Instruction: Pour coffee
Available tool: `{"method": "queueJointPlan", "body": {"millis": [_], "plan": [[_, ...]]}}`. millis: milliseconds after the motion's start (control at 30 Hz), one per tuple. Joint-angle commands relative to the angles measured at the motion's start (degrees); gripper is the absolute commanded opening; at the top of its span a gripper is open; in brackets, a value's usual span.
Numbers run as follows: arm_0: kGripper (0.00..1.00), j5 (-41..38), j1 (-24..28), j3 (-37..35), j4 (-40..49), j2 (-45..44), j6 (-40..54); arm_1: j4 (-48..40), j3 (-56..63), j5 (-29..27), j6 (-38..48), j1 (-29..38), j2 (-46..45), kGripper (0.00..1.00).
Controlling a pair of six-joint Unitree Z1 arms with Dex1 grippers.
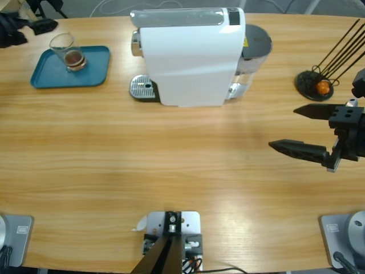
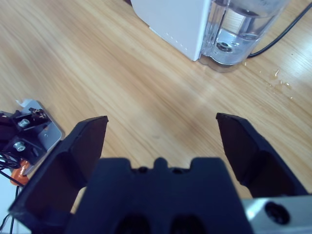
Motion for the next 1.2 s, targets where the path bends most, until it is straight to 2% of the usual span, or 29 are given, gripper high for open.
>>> {"method": "queueJointPlan", "body": {"millis": [33, 133, 233, 300, 400, 500, 567, 600, 700, 800, 967, 1200], "plan": [[1.000, 11.57, -7.70, -3.37, 29.89, -17.95, -4.35, 0.23, 0.46, 0.64, 0.03, 0.46, -1.06, 1.000], [1.000, 7.17, -13.18, -6.45, 42.30, -21.88, -4.68, 0.33, 0.40, 0.34, 0.11, 0.46, -1.47, 1.000], [1.000, -4.44, -17.86, -8.95, 53.02, -26.23, -4.33, 0.40, 0.46, -0.18, 0.11, 0.46, -1.76, 1.000], [1.000, -8.73, -21.43, -9.12, 57.74, -29.41, -4.30, 0.40, 0.61, -0.83, 0.11, 0.45, -2.45, 1.000], [1.000, -14.09, -25.15, -6.17, 59.86, -34.70, -4.51, 0.33, 0.96, -1.54, 0.11, 0.46, -3.93, 1.000], [1.000, -21.23, -25.87, -1.97, 58.83, -41.13, -3.05, 0.39, 1.11, -1.91, 0.13, 0.46, -4.51, 1.000], [1.000, -24.10, -26.65, 0.56, 58.12, -42.06, -1.54, 0.33, 1.25, -1.87, 0.11, 0.46, -5.10, 1.000], [1.000, -22.87, -26.95, 1.78, 58.18, -42.08, -1.22, 0.32, 1.32, -1.87, 0.13, 0.46, -5.51, 1.000], [1.000, -12.69, -26.95, 5.22, 57.95, -46.25, -4.02, 0.32, 1.51, -1.87, 0.18, 0.46, -5.95, 1.000], [1.000, -3.34, -26.95, 8.54, 53.11, -50.68, -5.86, 0.12, 1.69, -1.96, 0.13, 0.46, -5.72, 1.000], [1.000, -4.51, -26.95, 13.54, 45.17, -50.50, -6.04, -0.34, 1.95, -2.13, 0.18, 0.46, -5.46, 1.000], [1.000, -4.50, -26.93, 14.10, 42.64, -47.14, -6.18, -1.16, 2.32, -3.03, 0.29, 0.46, -4.91, 1.000]]}}
